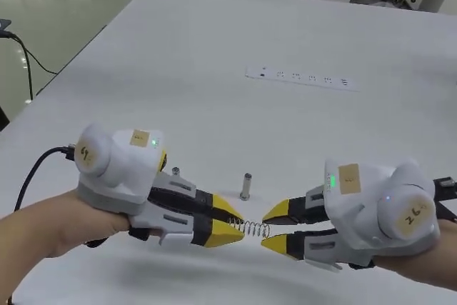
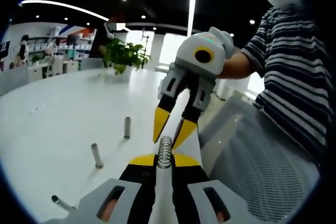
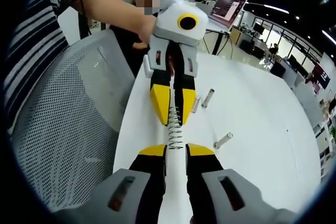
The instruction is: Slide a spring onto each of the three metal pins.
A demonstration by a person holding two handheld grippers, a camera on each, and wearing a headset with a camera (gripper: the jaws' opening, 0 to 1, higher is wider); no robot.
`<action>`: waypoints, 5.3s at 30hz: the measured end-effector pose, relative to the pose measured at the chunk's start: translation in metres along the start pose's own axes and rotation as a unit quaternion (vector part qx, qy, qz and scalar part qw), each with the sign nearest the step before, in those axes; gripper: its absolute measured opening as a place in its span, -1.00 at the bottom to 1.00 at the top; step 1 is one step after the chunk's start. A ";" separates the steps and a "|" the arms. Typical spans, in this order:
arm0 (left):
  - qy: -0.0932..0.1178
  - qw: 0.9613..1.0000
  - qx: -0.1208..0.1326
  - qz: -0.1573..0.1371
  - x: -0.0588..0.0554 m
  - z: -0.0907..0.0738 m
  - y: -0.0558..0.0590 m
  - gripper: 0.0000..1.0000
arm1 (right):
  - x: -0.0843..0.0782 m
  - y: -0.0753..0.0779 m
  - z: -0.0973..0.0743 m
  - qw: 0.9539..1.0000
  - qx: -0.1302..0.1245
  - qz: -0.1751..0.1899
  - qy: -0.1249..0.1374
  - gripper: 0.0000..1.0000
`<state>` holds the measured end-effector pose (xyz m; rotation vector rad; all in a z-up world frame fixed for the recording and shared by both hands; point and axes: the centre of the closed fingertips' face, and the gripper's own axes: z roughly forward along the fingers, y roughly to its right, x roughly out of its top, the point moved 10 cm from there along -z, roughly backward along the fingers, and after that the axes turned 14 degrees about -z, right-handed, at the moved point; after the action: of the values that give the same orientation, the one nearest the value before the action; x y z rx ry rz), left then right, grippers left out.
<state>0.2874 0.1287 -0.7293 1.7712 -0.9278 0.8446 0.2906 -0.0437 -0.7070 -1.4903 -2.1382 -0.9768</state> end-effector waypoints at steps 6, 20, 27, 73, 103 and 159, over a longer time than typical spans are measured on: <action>-0.007 1.000 0.003 -0.002 -0.002 0.001 -0.001 -0.95 | 0.000 -0.001 0.001 1.000 0.004 -0.009 0.000 -0.85; -0.014 1.000 0.018 0.012 -0.006 0.003 -0.001 -0.95 | 0.023 0.008 -0.012 0.998 -0.004 -0.046 0.035 -0.86; -0.018 1.000 0.017 0.016 -0.006 0.006 0.000 -0.95 | 0.031 0.008 -0.012 0.997 -0.009 -0.046 0.055 -0.86; 0.003 0.998 0.055 -0.008 -0.004 -0.015 -0.004 -0.62 | 0.042 0.021 -0.009 0.995 -0.039 -0.065 0.065 -0.86; 0.023 0.994 0.097 -0.045 -0.014 -0.042 -0.005 -0.19 | 0.028 0.025 -0.010 0.996 -0.063 -0.055 0.043 -0.86; 0.114 0.963 0.224 -0.092 -0.046 -0.113 -0.020 0.96 | 0.007 0.078 0.000 0.989 -0.141 0.022 0.029 -0.86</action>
<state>0.2663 0.2505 -0.7397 2.0490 -0.4310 1.1720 0.3596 -0.0230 -0.6769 -1.6060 -1.9813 -1.3333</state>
